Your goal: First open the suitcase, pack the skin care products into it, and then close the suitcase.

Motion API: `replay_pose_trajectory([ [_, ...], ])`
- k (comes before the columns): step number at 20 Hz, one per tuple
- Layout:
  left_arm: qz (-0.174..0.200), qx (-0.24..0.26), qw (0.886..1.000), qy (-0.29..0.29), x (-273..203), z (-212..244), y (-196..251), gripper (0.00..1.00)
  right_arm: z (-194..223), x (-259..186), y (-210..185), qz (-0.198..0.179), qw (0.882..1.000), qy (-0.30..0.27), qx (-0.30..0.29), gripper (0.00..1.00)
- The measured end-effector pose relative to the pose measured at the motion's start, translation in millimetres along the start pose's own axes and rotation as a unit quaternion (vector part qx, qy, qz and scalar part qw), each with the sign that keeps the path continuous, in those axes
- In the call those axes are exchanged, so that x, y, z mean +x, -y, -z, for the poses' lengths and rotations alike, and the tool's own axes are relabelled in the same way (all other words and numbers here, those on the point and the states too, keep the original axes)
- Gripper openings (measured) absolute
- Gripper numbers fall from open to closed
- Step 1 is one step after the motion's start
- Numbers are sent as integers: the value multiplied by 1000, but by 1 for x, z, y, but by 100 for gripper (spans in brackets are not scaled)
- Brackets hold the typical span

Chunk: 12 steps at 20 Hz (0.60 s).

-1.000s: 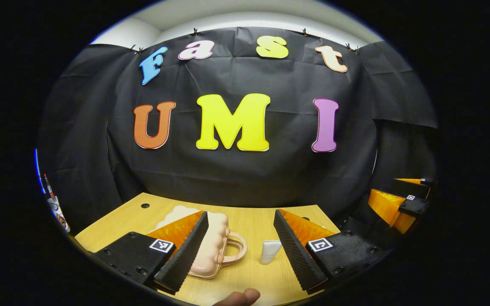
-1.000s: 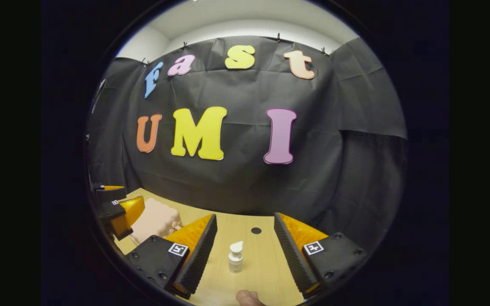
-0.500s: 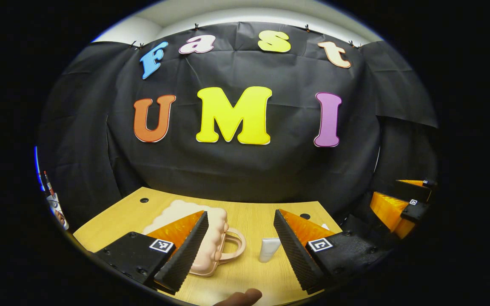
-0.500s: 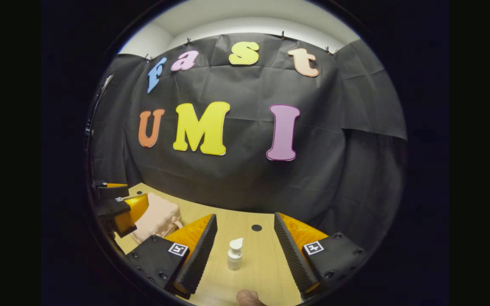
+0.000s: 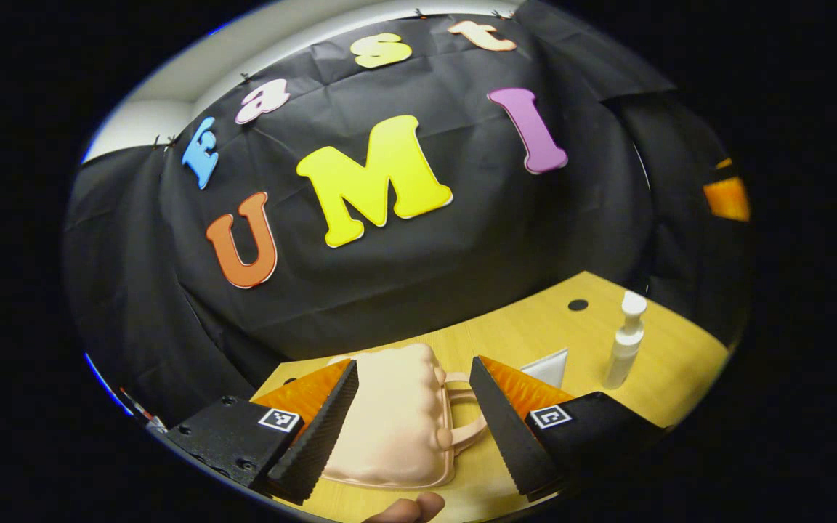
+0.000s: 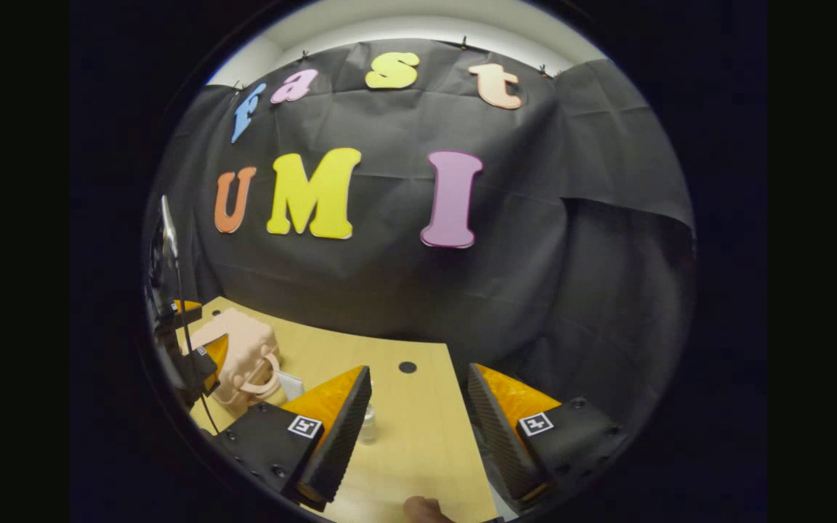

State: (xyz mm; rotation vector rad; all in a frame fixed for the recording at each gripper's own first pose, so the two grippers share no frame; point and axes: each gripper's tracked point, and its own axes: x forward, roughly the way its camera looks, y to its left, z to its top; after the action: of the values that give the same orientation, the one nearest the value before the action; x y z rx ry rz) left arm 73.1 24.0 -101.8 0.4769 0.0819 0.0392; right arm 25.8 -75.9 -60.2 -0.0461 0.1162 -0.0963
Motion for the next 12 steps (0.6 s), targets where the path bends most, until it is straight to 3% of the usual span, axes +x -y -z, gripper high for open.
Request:
replay_pose_trajectory([
  [3,12,76,997,-10,4,27,18,98,13,1,28,16,1000,-13,0,80],
  [6,18,163,986,-9,8,53,36,98,33,4,48,24,999,-33,-2,80],
  [12,48,308,950,-22,35,100,72,97,37,21,63,10,999,-47,25,80],
])
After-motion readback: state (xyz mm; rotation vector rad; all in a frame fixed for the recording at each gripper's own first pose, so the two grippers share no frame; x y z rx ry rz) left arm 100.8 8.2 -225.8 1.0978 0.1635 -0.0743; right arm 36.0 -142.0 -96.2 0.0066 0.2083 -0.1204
